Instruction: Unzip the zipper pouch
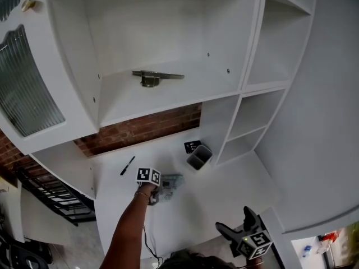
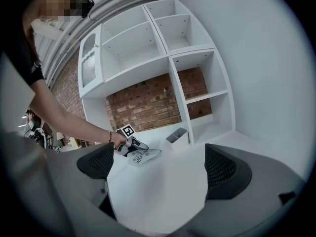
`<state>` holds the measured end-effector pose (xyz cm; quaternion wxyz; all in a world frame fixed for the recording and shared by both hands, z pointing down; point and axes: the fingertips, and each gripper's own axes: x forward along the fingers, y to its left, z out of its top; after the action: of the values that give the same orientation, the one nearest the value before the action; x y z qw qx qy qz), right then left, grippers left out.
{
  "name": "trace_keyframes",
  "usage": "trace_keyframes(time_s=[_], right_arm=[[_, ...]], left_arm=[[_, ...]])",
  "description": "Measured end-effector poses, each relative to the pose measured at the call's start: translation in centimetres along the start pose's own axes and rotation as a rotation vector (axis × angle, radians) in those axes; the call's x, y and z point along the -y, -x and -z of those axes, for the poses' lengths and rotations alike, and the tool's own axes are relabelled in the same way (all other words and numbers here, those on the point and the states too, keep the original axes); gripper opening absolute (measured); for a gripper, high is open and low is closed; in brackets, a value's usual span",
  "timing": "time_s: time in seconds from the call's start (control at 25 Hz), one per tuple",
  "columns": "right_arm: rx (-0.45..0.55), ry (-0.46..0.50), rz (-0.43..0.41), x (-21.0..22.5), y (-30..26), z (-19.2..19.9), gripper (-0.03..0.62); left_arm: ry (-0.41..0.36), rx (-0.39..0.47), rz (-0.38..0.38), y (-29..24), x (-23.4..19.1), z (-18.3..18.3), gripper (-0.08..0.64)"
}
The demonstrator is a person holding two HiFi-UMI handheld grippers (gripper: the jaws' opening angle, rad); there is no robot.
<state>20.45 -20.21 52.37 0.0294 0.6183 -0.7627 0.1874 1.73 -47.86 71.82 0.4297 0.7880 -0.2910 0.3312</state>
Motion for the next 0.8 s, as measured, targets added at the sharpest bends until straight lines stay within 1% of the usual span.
trace_keyframes(time_s=[0.12,0.16,0.24,0.28,0.36,0.4,0.48,0.52,0.56,0.68,0.8], right_arm=[[-0.001,-0.002,0.014,0.5,0.1,0.0,0.566],[0.0,-0.004,0.016,0.6,0.1,0.0,0.566],[0.004,-0.009,0.018,0.7,0.1,0.0,0.566],[0.006,-0.01,0.019,0.7,0.0,0.0,0.566],[0.008,-0.011,0.02,0.6,0.0,0.0,0.566],[0.007,-0.01,0.019,0.5,0.0,0.0,0.566],[0.002,-0.007,0.017,0.4,0.0,0.1,0.567],[-0.002,-0.005,0.016,0.3,0.0,0.2,0.567],[-0.005,-0.003,0.016,0.3,0.1,0.3,0.566],[-0.006,-0.006,0.02,0.5,0.1,0.4,0.566],[-0.005,-0.004,0.017,0.6,0.0,0.4,0.566]], left_arm=[[-0.007,-0.036,-0.032,-0.3,-0.5,0.5,0.549],[-0.01,-0.047,-0.051,-0.3,-0.8,0.6,0.519],[-0.018,-0.072,-0.084,-0.2,-1.3,0.9,0.419],[-0.018,-0.08,-0.089,-0.2,-1.5,1.0,0.388],[-0.006,-0.097,-0.067,-0.2,-1.2,1.3,0.363],[0.008,-0.104,-0.038,-0.3,-0.8,1.5,0.33],[0.043,-0.093,0.026,-0.4,0.1,1.5,0.164],[0.055,-0.077,0.042,-0.4,0.3,1.4,0.108],[0.056,-0.062,0.044,-0.5,0.5,1.3,0.075],[0.007,-0.031,0.035,-0.3,0.8,1.1,0.018],[-0.073,-0.002,0.035,0.2,1.6,1.0,0.011]])
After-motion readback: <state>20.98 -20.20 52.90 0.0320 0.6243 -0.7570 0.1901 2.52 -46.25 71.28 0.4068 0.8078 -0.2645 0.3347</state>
